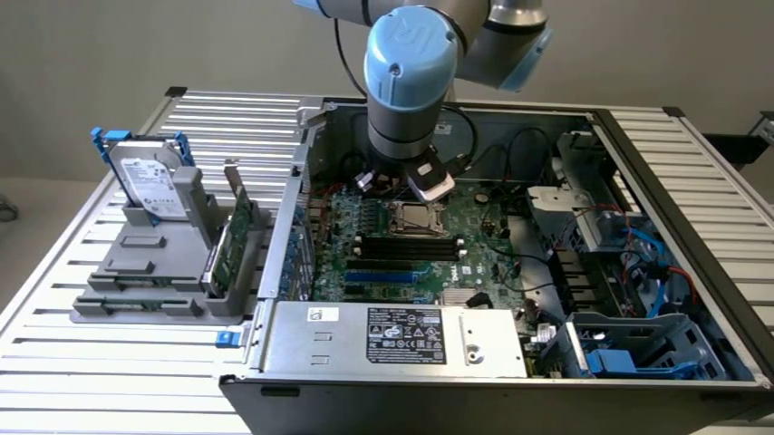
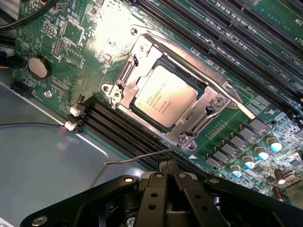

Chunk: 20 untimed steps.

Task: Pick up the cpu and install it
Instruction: 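Close the cpu cover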

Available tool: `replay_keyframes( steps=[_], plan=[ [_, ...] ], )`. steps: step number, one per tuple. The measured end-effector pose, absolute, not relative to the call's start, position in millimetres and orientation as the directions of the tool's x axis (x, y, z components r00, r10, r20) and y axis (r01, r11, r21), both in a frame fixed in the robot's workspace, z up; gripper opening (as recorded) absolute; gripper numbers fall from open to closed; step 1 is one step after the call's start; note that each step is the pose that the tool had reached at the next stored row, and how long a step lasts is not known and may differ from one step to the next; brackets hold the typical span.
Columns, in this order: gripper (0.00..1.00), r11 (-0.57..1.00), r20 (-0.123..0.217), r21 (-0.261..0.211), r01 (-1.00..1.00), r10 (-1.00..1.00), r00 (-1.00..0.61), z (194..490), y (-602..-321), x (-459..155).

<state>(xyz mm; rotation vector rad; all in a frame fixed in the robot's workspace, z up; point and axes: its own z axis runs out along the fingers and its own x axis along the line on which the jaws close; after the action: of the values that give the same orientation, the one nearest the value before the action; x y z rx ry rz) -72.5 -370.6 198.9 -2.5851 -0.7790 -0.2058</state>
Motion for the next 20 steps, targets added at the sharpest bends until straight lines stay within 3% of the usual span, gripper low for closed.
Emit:
replay_keyframes(
  steps=[20],
  plan=[
    [0.11, -0.749, 0.269, -0.353, 0.56, 0.492, 0.828, 198.3, -370.6, -72.5]
  ],
)
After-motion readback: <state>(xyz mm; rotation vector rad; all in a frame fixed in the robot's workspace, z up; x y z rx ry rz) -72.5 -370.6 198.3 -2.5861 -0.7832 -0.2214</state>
